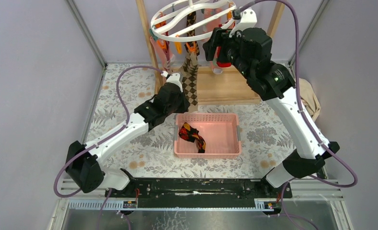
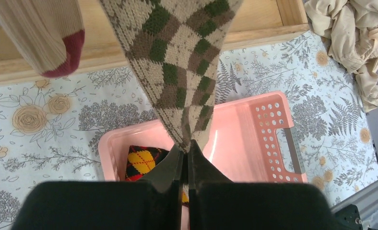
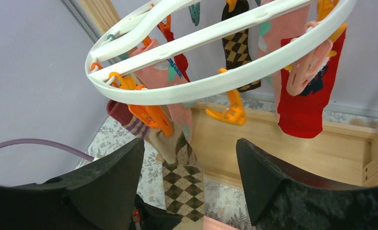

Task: Remove the socks clipped to the hanger
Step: Remove the sock from the hanger.

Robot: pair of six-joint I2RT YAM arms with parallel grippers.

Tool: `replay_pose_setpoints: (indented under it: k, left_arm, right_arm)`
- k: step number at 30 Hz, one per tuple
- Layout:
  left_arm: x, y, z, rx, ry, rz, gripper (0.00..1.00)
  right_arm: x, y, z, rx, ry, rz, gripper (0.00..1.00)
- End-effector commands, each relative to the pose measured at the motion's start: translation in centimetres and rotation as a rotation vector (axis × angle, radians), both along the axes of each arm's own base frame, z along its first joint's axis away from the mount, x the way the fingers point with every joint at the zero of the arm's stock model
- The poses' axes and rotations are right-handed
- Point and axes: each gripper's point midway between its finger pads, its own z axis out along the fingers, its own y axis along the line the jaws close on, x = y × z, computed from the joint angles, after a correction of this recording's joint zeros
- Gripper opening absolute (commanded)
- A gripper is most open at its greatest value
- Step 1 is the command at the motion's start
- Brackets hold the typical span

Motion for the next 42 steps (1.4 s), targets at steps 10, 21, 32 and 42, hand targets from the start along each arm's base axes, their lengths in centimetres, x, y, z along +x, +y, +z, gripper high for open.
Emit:
replay_pose_setpoints:
  k: [10, 21, 32, 42]
  left_arm:
    - [3.1, -2.4, 1.1, 0.035, -0.099, 0.030, 0.03]
    - [2.8, -2.6, 0.3, 0.064, -0.101, 0.046, 0.03]
    - [2.5, -2.2, -0.1, 0.070, -0.098, 0.047, 0.03]
    - [1.8, -1.7, -0.4, 0.067, -0.091, 0.046, 0.03]
  right_arm:
    - [0.9, 3.1, -0.2, -0.183, -0.078, -0.092, 0.77]
    - [0.7, 5.3, 0.7, -0.284, -0.157, -0.222, 0.78]
    - [1.7, 5.8, 0.8, -0.289, -0.170, -0.279, 0.78]
    - [3.0, 6.5, 0.6, -0.302, -0.184, -0.315, 0.78]
